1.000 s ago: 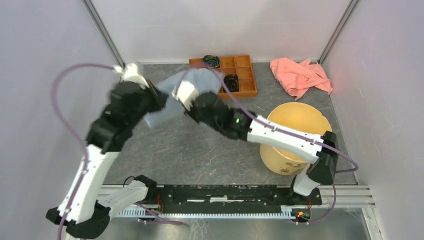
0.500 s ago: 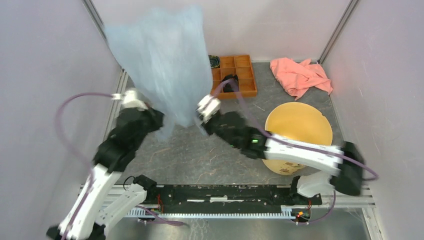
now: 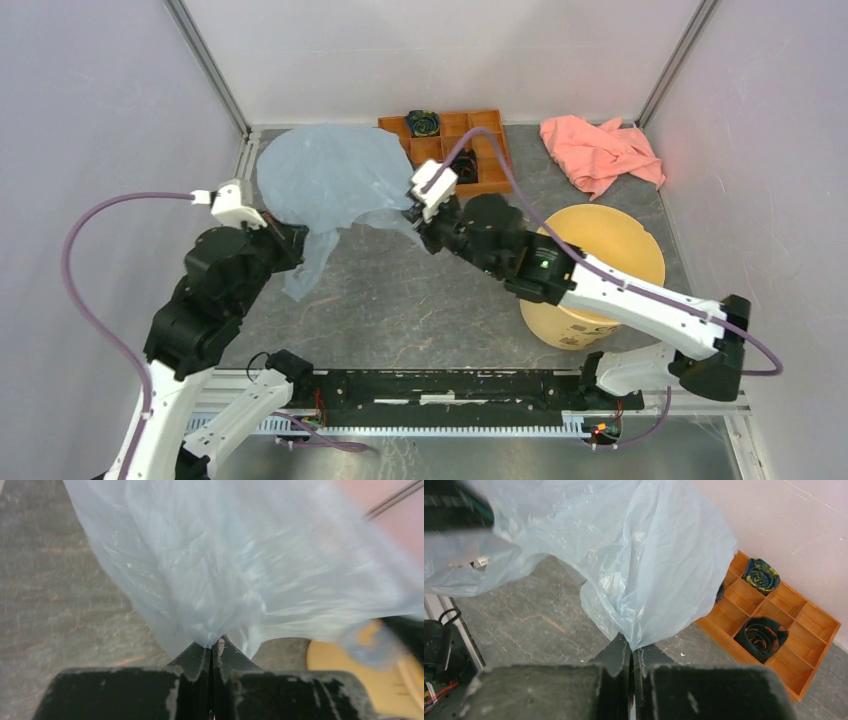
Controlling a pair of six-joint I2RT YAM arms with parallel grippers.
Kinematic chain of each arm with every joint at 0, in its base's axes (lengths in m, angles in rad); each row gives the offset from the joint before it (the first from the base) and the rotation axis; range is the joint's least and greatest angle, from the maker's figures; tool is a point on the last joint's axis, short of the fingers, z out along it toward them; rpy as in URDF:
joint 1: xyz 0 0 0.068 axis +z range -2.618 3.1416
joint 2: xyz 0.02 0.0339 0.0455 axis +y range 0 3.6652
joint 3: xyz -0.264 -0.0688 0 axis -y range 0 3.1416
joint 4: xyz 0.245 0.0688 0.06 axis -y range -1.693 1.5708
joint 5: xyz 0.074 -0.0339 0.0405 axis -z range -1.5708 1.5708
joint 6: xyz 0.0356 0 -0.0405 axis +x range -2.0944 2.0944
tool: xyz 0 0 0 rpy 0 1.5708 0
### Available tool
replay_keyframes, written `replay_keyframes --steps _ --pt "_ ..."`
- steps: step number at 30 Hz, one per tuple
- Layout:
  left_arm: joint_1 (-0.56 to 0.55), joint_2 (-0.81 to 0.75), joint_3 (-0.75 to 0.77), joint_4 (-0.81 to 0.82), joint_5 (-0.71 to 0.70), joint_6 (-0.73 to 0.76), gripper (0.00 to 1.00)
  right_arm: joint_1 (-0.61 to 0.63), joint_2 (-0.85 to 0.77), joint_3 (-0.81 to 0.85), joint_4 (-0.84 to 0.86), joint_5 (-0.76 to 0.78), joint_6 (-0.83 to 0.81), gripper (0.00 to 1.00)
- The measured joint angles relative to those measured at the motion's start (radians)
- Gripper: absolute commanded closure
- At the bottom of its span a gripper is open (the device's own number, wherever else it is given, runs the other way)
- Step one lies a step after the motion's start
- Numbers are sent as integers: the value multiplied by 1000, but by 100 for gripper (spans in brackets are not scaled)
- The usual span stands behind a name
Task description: Put the trash bags into the trash bin
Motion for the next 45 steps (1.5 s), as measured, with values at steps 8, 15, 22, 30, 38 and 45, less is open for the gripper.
replay_keyframes --steps 8,15,22,30,38,45 --pt "0 97 -43 -129 43 47 74 -160 -2 -60 -40 -215 104 100" --pt "0 92 -32 -203 40 51 42 -195 65 -60 -71 -401 257 100" --pt "0 79 -17 -285 39 39 1 -252 132 58 -6 -517 423 100" --pt "0 10 75 -375 63 -11 0 -266 148 155 28 -492 516 100" --pt "1 -29 18 -399 229 -38 0 -327 167 198 70 -468 555 100" --pt "0 -26 -194 -280 441 -68 0 -364 180 198 112 -487 579 100"
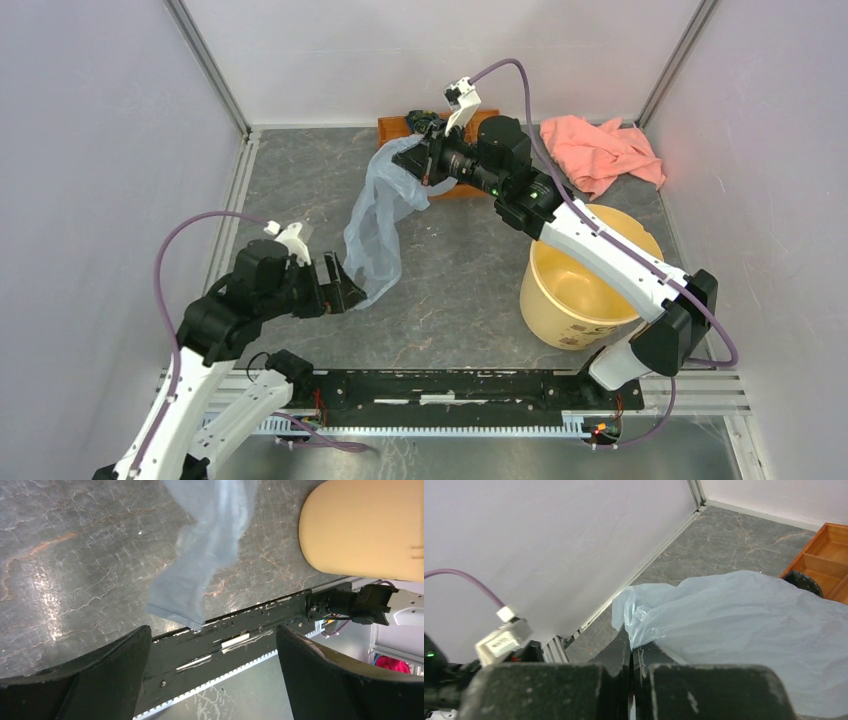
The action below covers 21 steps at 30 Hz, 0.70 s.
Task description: Put the trash bags into the trash bin
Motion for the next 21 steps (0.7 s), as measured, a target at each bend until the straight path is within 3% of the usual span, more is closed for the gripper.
replay_keyframes --steps 11,13,14,15,17,19,21 --pt "0 87 -127 158 -71 -85 3 -1 -5 -19 47 -46 26 100" --pt "0 79 -163 216 -50 -106 20 -1 -6 -21 52 -47 27 100" --pt "1 79 -180 243 -32 -116 32 -1 -6 -21 52 -48 27 100" --pt "1 79 -194 267 -18 -124 53 -1 -6 -21 53 -49 29 100" --pt "1 81 -205 286 -2 -137 77 -1 -6 -21 52 -49 28 100" --pt "1 84 -204 287 -8 -137 88 -1 -7 -21 51 -48 23 99" --pt "1 77 -181 254 -32 -130 92 -2 -10 -21 41 -47 8 88"
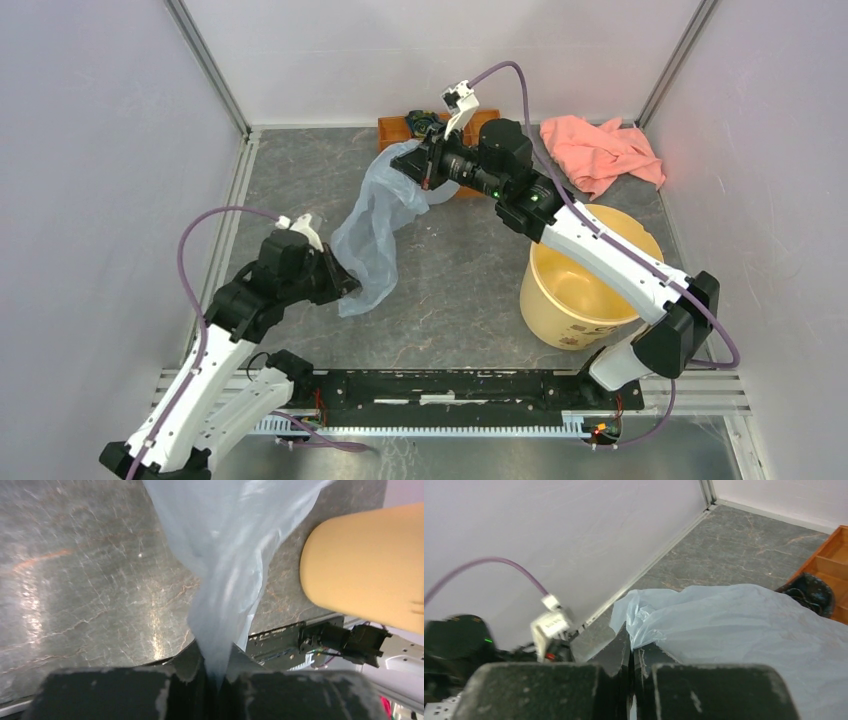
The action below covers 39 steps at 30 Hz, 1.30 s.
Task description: Put the trash bags into the trash bin
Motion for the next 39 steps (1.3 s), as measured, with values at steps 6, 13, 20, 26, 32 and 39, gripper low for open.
replay_keyframes --steps 6,13,20,26,32,39 --pt "0 -62 312 -114 -235 19 98 -3 -43 -37 -71 -18 -105 54" --pt "0 -179 483 -101 -505 72 98 -3 -135 -146 -252 -87 -269 20" --pt "0 -112 416 -76 -558 122 98 -3 -243 -178 -508 -85 -394 9" --pt "0 -37 340 -45 -559 158 98 -3 -356 -173 -701 25 -455 8" --pt "0 -60 306 -14 -583 181 98 -3 -478 -154 -900 341 -458 7" --pt "0 -76 304 8 -609 190 98 -5 -555 -195 -1012 511 -404 32"
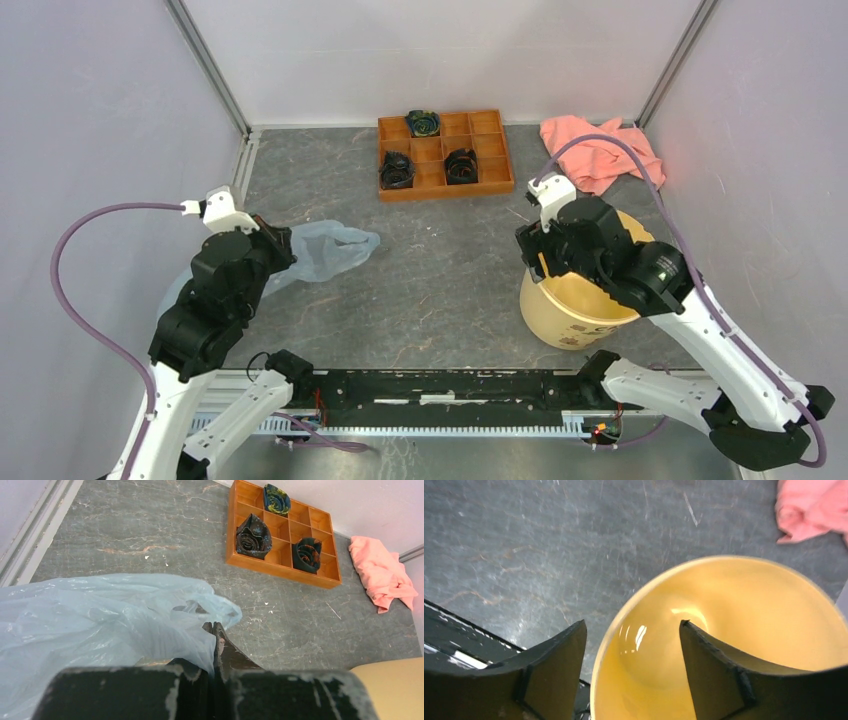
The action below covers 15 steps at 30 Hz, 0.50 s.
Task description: Put the trash bags into the trash bin
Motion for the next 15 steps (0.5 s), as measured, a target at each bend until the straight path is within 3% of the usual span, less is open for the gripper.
replay_keyframes --steps 9,13,15 --pt "0 -8 -10 -1 -1 0 98 1 -4 -186 43 -85 37 80" --pt "0 -16 -8 -7 0 0 98 -6 17 -188 96 -146 31 93" --pt "0 -23 -1 -14 0 -1 98 -4 44 -196 166 -222 18 95"
